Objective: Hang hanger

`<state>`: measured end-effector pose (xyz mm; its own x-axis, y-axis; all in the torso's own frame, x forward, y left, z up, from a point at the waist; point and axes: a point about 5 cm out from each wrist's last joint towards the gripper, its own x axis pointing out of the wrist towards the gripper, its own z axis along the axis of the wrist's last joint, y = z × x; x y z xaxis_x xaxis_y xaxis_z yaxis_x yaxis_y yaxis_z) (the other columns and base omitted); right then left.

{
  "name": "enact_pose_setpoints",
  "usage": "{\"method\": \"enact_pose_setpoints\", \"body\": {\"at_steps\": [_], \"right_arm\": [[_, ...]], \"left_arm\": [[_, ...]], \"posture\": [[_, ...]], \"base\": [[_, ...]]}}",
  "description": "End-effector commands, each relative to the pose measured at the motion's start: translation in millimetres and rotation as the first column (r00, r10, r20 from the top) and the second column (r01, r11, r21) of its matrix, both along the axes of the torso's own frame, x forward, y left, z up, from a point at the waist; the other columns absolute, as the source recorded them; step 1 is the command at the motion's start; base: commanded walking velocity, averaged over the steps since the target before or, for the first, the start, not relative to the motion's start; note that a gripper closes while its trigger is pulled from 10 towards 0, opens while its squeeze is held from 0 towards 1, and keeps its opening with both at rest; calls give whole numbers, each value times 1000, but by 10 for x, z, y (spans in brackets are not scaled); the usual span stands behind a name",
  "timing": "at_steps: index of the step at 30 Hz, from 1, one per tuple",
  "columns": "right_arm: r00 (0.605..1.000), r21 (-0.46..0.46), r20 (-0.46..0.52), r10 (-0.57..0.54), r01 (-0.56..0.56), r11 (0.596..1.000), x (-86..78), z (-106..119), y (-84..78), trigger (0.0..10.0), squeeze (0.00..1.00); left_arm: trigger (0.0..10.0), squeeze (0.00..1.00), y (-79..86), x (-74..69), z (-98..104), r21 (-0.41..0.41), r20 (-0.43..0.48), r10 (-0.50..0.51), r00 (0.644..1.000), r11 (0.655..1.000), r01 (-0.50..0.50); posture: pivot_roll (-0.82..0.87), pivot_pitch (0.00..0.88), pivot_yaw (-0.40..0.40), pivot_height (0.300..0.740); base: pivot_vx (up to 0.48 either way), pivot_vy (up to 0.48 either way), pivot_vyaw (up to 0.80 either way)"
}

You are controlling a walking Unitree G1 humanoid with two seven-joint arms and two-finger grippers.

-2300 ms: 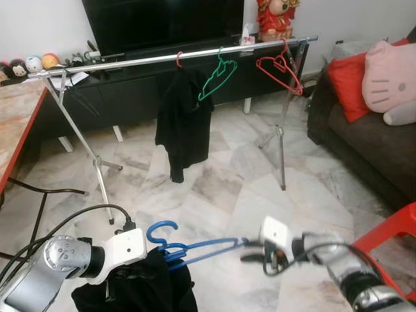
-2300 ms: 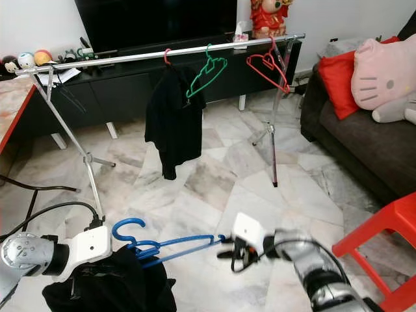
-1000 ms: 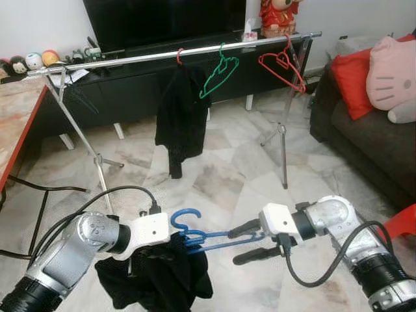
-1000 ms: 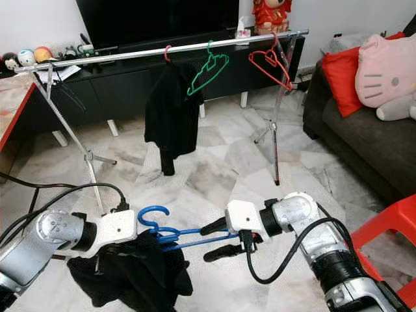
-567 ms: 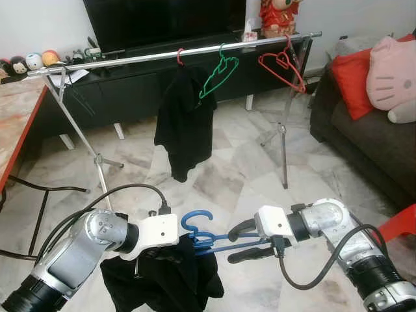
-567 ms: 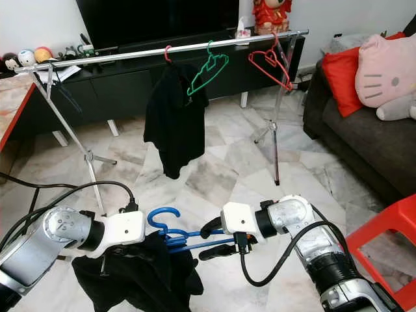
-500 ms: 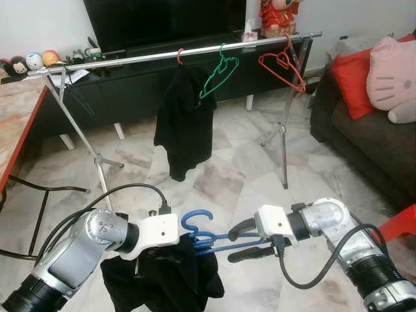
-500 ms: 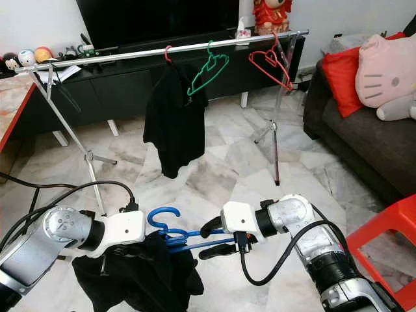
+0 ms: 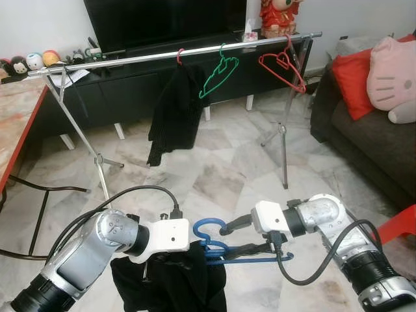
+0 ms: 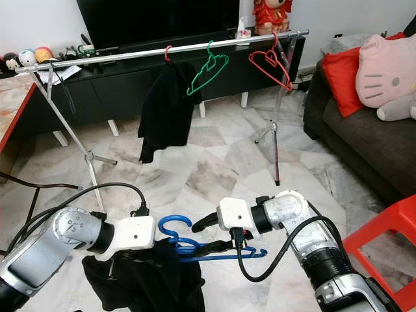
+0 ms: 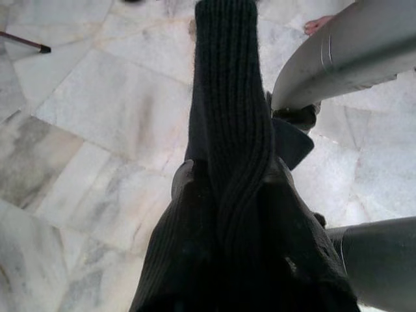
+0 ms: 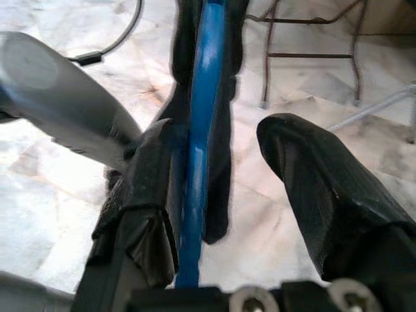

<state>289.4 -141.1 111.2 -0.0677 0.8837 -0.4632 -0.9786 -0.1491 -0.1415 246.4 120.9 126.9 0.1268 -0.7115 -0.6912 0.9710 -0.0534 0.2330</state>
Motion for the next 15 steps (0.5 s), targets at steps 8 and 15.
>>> {"method": "enact_pose_setpoints", "body": {"at_steps": [8, 15], "right_arm": [[998, -10, -36, 42, -42, 999, -36, -29, 34, 10000, 0], [999, -59, -39, 25, -27, 998, -19, -98, -2, 0, 0]], "left_arm": [[10000, 0, -88, 35, 103, -3, 56, -26, 998, 1000, 26], [10000, 0, -89, 82, 130, -5, 72, -21, 997, 1000, 21]], "posture": [[-142, 0, 46, 740], [-139, 0, 49, 740]], "base": [[0, 0, 0], [0, 0, 0]]}}
